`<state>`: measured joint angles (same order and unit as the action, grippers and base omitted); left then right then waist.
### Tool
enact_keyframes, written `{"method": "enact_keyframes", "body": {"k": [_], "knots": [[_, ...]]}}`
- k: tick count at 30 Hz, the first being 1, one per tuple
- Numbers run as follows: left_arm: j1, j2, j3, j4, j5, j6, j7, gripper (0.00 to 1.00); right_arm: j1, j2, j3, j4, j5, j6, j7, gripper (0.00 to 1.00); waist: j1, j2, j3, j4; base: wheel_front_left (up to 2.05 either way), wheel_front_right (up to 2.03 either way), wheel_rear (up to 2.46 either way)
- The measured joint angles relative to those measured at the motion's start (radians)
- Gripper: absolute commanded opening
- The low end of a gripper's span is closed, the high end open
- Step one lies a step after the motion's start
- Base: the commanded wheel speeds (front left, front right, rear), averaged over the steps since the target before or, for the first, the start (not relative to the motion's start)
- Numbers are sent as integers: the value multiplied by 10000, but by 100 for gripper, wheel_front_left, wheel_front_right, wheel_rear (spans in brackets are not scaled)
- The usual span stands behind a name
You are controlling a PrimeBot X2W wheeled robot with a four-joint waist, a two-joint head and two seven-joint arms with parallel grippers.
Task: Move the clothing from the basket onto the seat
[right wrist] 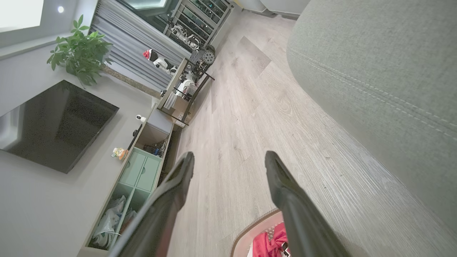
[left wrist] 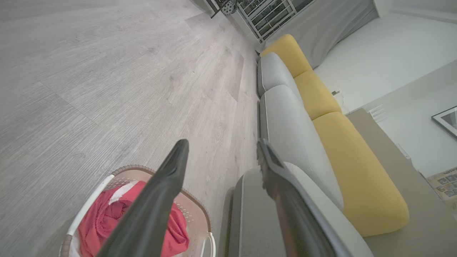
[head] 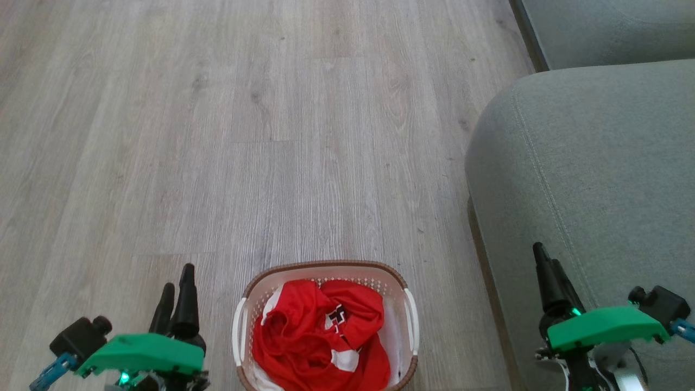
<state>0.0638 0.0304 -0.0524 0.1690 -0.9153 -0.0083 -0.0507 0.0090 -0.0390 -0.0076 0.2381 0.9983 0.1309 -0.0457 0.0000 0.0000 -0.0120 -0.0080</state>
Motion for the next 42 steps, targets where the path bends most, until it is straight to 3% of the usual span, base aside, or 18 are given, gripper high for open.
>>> {"method": "enact_keyframes", "body": {"k": [22,42], "knots": [[266,174,-447,-430,2744,529,-579,100,2,0,456,-274,-2610,0,-621,100,0,0,-36,37,0,0,0],[466,180,-665,-502,4755,704,-1185,100,4,-4,698,-497,-4957,0,-1193,100,0,0,-49,43,0,0,0]]}}
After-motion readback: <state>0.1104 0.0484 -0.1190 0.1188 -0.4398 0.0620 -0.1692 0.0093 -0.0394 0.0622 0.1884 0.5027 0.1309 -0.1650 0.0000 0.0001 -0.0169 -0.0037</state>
